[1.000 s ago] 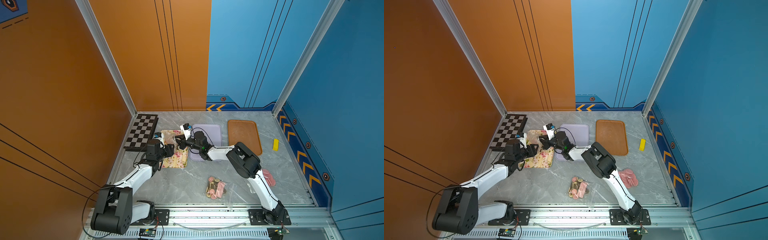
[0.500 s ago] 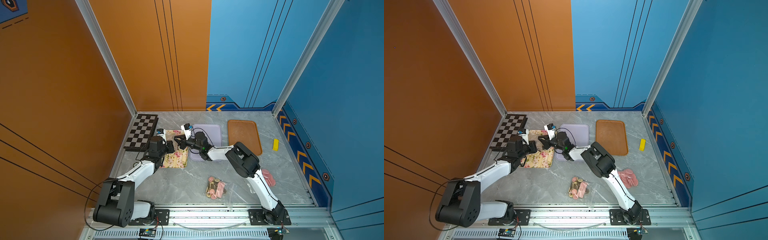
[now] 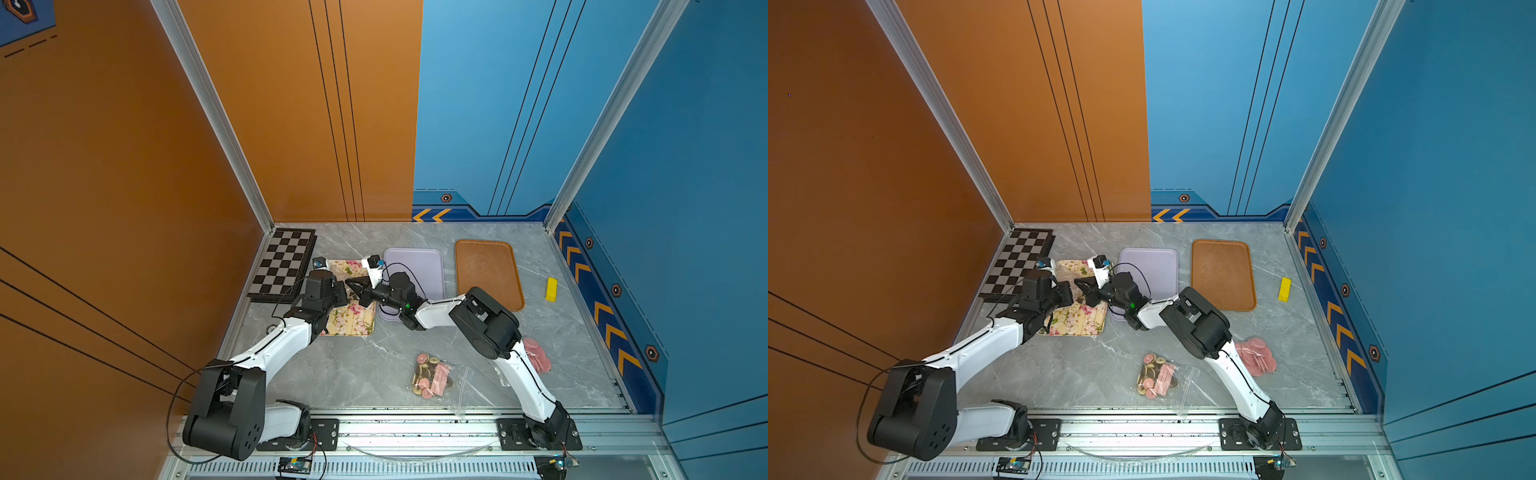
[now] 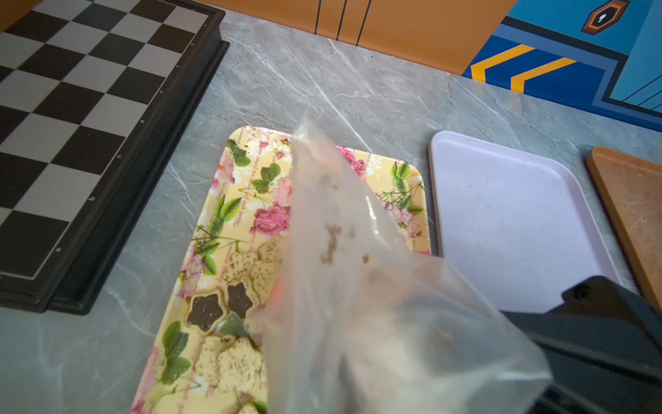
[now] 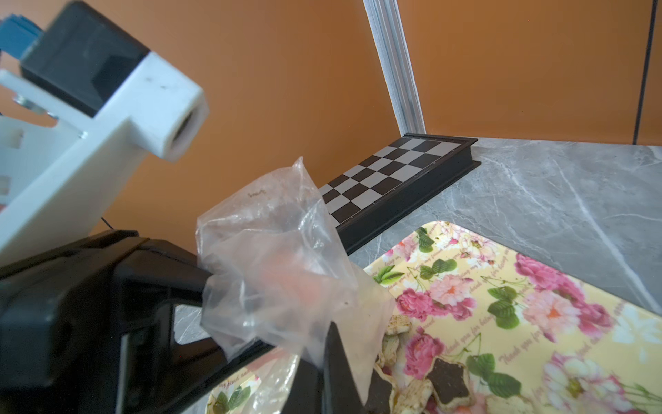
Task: Pour cookies out of the ziploc bag
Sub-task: 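Pour the cookies out of the ziploc bag onto the tray.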
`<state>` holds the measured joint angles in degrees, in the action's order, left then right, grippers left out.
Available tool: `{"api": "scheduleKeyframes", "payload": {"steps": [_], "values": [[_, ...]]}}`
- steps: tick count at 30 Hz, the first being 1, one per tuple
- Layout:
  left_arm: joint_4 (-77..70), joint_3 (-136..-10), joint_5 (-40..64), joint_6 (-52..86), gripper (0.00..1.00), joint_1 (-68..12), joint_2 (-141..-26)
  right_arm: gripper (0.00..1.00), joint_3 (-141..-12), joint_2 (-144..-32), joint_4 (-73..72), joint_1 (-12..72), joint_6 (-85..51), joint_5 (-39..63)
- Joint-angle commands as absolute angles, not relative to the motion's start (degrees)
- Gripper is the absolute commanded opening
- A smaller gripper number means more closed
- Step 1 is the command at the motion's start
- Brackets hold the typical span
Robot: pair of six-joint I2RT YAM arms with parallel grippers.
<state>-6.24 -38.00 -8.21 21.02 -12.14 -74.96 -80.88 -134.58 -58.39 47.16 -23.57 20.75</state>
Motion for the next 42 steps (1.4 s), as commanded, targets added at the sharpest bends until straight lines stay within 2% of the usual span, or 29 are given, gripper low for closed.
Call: {"api": "scheduleKeyframes", "payload": {"steps": [1, 3, 5, 7, 9, 13, 22, 30, 34, 42], "values": [[-2.99, -38.79, -18.76, 22.93, 0.0, -10.48, -75.86, 0.0, -78.84, -131.93, -60.55, 45.19, -22.77, 16.12], [-3.07, -39.15, -17.14, 23.73, 0.0, -9.99, -76.61, 0.0, -78.56, -131.78, -61.03, 45.1, -22.84, 15.63], [-6.1, -38.37, -11.8, 25.32, 0.0, -9.01, -76.66, 0.12, -78.8, -132.14, -61.06, 44.97, -23.52, 16.07], [-10.88, -37.11, -6.65, 28.21, 0.0, -7.72, -76.53, 0.32, -79.25, -132.53, -61.3, 44.65, -24.53, 17.21], [-12.26, -37.55, -3.87, 29.13, 0.0, -7.17, -76.55, 0.42, -79.12, -132.74, -61.97, 44.31, -25.74, 18.35], [-14.25, -37.89, -0.77, 31.45, 0.0, -5.83, -76.2, 0.5, -80.02, -133.58, -62.47, 43.53, -28.39, 21.08], [-29.66, -33.78, 14.12, 43.17, 0.0, -0.03, -78.04, 0.51, -85.97, -137.17, -61.06, 42.98, -33.19, 29.45], [-43.64, -33.88, 27.17, 48.93, 0.0, 0.74, -83.11, 0.52, -88.98, -139.04, -60.41, 42.89, -35.24, 32.39], [-43.95, -34.41, 29.89, 49.13, 0.0, 0.62, -83.32, 0.52, -88.67, -139.3, -61.71, 42.45, -36.18, 31.82], [-43.93, -32.79, 31.44, 49.37, 0.0, 0.96, -82.69, 0.44, -89.71, -139.98, -62.14, 42.51, -36.71, 32.68]]}}
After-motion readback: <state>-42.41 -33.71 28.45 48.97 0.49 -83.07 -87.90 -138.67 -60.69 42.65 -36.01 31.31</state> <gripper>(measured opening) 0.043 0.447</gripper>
